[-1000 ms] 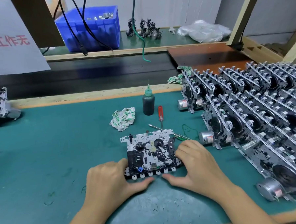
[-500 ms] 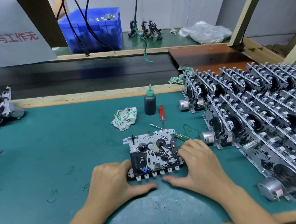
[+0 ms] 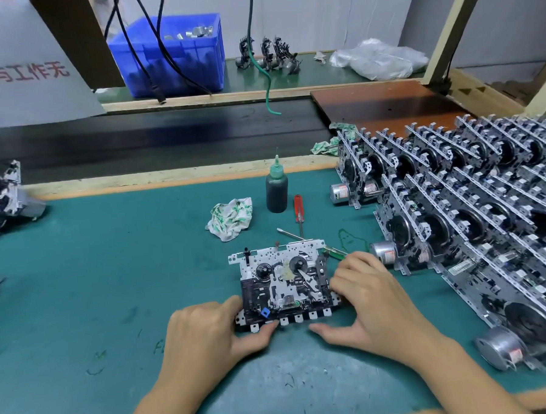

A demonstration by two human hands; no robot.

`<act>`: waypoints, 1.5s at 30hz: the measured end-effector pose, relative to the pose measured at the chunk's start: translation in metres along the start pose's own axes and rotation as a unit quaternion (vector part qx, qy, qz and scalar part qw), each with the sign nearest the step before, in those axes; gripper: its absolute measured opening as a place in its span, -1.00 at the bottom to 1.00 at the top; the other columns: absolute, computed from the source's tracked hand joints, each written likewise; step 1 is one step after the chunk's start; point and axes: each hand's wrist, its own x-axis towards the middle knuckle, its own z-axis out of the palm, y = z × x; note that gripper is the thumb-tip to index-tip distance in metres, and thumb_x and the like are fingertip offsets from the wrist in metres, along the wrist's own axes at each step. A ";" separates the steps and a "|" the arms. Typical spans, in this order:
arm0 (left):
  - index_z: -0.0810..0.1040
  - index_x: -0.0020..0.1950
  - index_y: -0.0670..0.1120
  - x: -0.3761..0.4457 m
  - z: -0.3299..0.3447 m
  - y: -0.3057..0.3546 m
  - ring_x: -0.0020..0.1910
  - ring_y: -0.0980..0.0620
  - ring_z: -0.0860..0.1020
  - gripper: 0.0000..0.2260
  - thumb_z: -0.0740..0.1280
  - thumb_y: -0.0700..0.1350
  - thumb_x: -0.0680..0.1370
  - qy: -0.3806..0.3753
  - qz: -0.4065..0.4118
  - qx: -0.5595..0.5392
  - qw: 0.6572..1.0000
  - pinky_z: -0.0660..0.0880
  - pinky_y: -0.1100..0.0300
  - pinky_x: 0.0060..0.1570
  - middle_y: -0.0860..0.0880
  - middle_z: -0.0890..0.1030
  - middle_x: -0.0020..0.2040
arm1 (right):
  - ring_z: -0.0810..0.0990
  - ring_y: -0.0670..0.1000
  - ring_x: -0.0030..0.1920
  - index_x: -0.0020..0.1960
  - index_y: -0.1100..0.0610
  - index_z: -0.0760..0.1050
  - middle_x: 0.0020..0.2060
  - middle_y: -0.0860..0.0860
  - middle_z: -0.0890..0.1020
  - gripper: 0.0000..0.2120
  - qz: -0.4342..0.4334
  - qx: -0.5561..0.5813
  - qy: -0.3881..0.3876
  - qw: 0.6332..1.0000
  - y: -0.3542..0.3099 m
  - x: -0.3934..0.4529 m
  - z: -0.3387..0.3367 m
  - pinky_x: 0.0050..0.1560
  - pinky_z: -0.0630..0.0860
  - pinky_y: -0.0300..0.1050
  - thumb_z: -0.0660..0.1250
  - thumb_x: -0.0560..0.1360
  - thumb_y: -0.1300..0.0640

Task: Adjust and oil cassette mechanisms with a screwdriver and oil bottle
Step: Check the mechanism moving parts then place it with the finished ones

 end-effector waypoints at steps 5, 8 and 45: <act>0.35 -0.50 -0.10 0.001 -0.003 -0.004 -0.68 0.01 0.34 -0.38 0.11 0.40 0.46 -0.008 0.015 -0.031 0.999 0.28 0.29 -0.67 0.04 0.31 -0.65 | 0.49 0.00 -0.26 -0.39 0.13 0.45 -0.42 -0.07 0.49 -0.52 -0.006 0.009 0.004 1.000 -0.002 -0.003 0.001 0.11 0.36 -0.14 0.32 0.33 -0.31; 0.32 -0.51 -0.04 0.002 -0.003 0.002 -0.68 0.02 0.34 -0.46 0.25 0.43 0.26 -0.009 -0.001 -0.030 1.000 0.27 0.28 -0.65 0.03 0.32 -0.66 | 0.50 0.00 -0.27 -0.41 0.14 0.47 -0.44 -0.07 0.52 -0.53 0.007 -0.011 0.032 0.999 -0.005 -0.002 0.004 0.04 0.38 -0.12 0.29 0.34 -0.27; 0.46 -0.38 -0.04 0.003 -0.016 -0.004 -0.54 0.13 0.18 -0.44 0.21 0.48 0.30 -0.051 -0.090 -0.245 0.964 0.16 0.30 -0.48 0.06 0.24 -0.57 | 0.38 -0.06 -0.36 -0.46 0.09 0.40 -0.48 0.00 0.44 -0.49 0.149 0.259 -0.033 0.954 -0.015 0.003 -0.013 -0.24 0.32 -0.13 0.21 0.38 -0.33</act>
